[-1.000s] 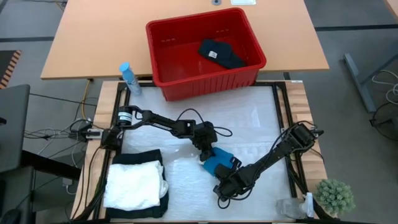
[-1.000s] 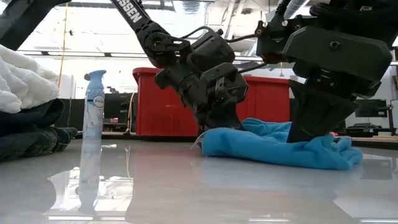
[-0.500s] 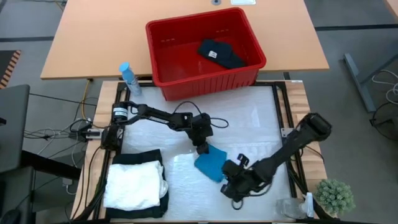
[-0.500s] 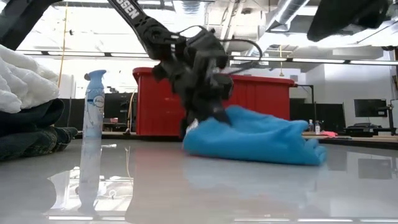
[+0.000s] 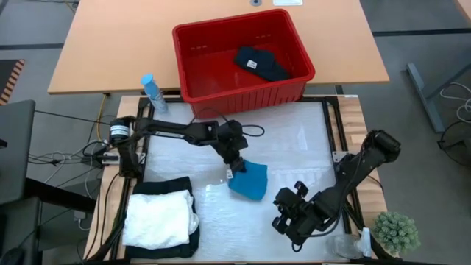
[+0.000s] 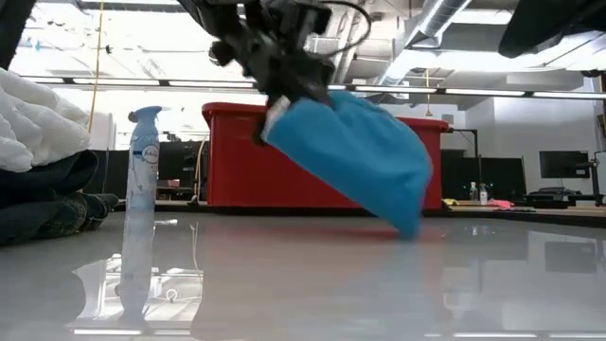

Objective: Fold Laundry from Bin
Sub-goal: Stack the blue shorts on top of the white shirt

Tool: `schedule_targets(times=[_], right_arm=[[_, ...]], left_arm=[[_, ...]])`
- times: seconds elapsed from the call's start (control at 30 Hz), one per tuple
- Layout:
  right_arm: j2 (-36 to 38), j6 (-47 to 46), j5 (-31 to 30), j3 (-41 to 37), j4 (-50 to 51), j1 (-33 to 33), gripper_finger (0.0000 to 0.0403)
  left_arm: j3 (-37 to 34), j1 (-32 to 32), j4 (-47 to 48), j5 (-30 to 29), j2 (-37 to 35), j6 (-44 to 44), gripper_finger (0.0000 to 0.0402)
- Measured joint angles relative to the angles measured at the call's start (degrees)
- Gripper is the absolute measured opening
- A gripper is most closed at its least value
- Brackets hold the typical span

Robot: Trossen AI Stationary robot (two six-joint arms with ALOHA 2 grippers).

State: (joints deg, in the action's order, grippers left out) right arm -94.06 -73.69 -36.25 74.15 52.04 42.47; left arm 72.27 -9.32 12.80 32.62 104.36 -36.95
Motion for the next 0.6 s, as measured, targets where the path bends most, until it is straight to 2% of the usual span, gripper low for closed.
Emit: schedule_targets(times=[0.17, 0.37, 0.47, 0.6], right_arm=[[0.0, 0.1, -0.2, 0.0, -0.2, 0.8, 0.0018], [0.0, 0.6, -0.2, 0.0, 0.0, 1.6, 0.0018], [0.0, 1.8, -0.3, 0.0, -0.1, 1.9, 0.0018], [0.0, 2.7, -0.3, 0.0, -0.1, 2.1, 0.0018]], left_arm=[[0.1, 0.3, 6.3, -0.5, -5.6, -2.1, 0.002], [0.1, 1.5, 18.1, -0.8, -14.7, -2.8, 0.002], [0.1, 2.6, 24.8, -3.6, -20.5, -4.8, 0.002], [0.1, 5.5, 30.9, -10.6, -29.2, -10.8, 0.002]])
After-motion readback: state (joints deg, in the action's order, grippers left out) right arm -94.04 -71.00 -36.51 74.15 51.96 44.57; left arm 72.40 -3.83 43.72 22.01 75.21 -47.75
